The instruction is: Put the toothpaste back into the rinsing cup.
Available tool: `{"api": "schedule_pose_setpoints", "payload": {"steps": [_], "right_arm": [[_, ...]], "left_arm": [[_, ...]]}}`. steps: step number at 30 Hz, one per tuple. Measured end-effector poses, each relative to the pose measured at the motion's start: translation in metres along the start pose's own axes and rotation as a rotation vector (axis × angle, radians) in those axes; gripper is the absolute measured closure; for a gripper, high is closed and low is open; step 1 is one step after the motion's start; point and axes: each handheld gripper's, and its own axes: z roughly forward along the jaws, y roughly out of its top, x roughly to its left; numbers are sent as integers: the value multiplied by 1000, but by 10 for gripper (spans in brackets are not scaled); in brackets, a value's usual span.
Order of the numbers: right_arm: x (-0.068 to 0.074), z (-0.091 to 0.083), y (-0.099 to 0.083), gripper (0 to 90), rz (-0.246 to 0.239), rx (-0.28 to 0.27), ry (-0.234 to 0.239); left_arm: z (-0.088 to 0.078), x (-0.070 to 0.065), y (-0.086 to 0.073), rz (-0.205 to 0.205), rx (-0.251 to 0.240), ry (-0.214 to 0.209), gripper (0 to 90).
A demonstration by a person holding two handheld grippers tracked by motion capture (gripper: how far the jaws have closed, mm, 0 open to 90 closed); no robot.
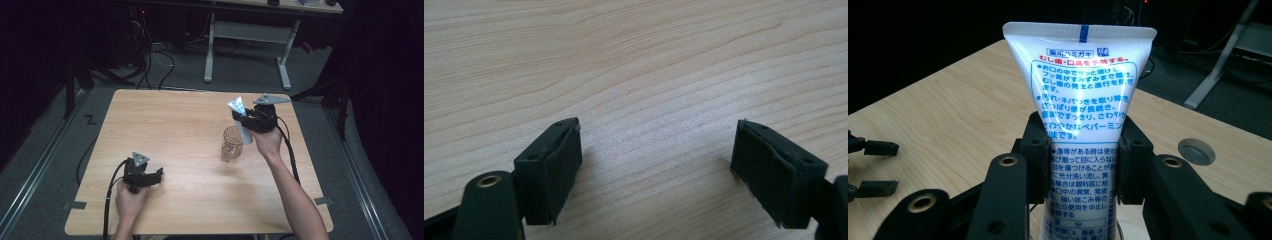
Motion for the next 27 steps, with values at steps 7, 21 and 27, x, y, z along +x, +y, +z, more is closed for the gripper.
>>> {"api": "schedule_pose_setpoints", "payload": {"steps": [7, 21, 27], "right_arm": [[-1, 7, 0, 651, -1, 6, 2], [-1, 21, -2, 649, 14, 6, 7], [-2, 26, -4, 648, 15, 16, 6]], "left_arm": [[0, 0, 0, 0, 0, 0, 203], [0, 0, 0, 1, 1, 1, 203], [0, 0, 0, 1, 1, 1, 203]]}}
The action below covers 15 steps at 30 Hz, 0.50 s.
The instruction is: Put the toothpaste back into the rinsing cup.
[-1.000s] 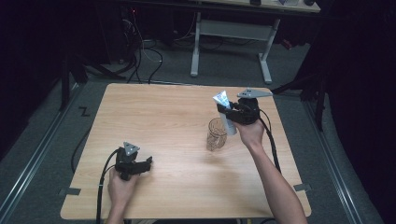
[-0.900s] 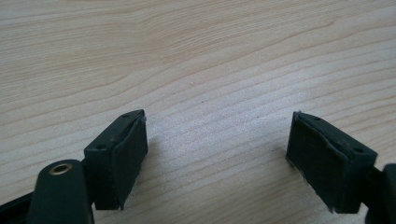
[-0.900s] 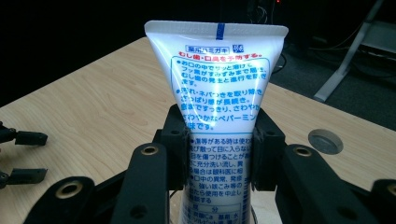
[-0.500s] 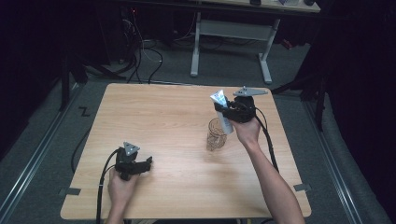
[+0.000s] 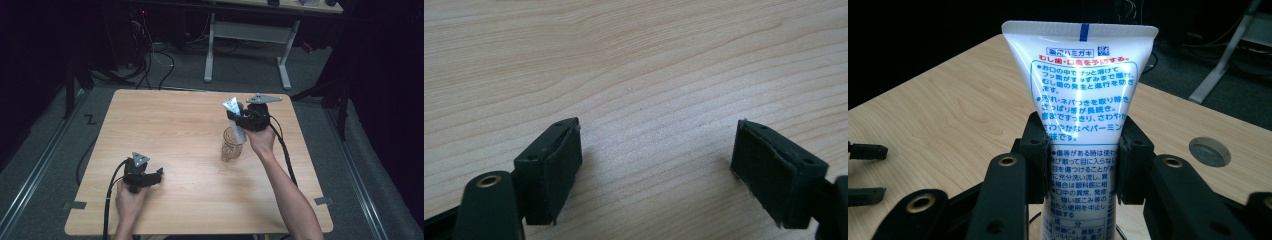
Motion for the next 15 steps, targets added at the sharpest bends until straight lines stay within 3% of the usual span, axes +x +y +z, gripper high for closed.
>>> {"api": "schedule_pose_setpoints", "payload": {"steps": [15], "right_arm": [[0, 9, -3, 646, -10, 13, -7]], "left_arm": [[0, 0, 0, 0, 0, 0, 203]]}}
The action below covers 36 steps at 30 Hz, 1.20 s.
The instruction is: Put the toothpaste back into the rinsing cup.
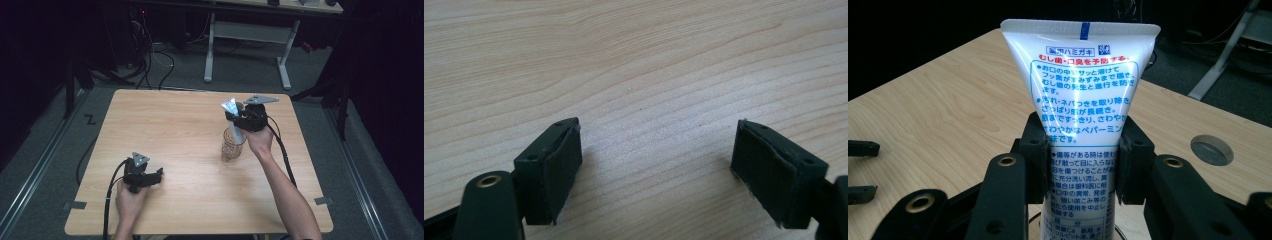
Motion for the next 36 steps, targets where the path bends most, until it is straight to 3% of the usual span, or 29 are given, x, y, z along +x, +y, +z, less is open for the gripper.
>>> {"api": "schedule_pose_setpoints", "payload": {"steps": [36], "right_arm": [[-1, 6, -11, 644, -2, 46, -7]], "left_arm": [[0, 0, 0, 0, 0, 0, 203]]}}
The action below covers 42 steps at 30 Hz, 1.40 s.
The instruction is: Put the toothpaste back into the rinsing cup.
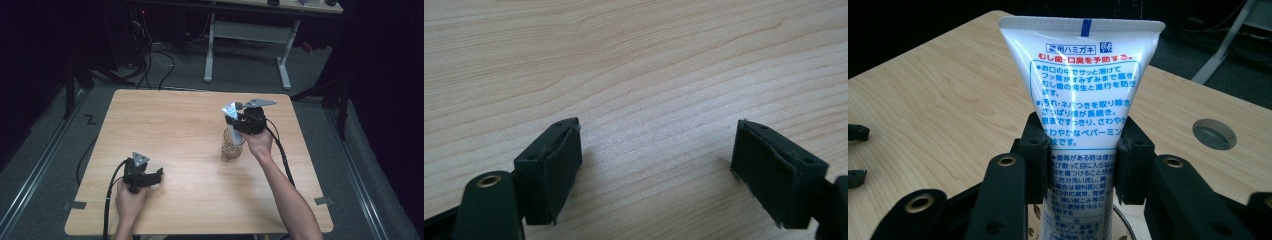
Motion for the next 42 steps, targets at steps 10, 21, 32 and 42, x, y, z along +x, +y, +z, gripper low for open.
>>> {"api": "schedule_pose_setpoints", "payload": {"steps": [10, 21, 32, 42], "right_arm": [[2, 0, -3, 644, -10, 6, -1], [3, 1, -7, 643, -13, 14, -3], [3, 1, -12, 643, -8, 18, 1], [3, 2, -15, 641, -13, 27, 4]], "left_arm": [[0, 0, 0, 1, 0, 0, 202], [0, 0, 0, 0, 0, -1, 202], [0, 0, 0, 1, 1, -1, 203], [0, 0, 0, 1, 0, 0, 203]]}}
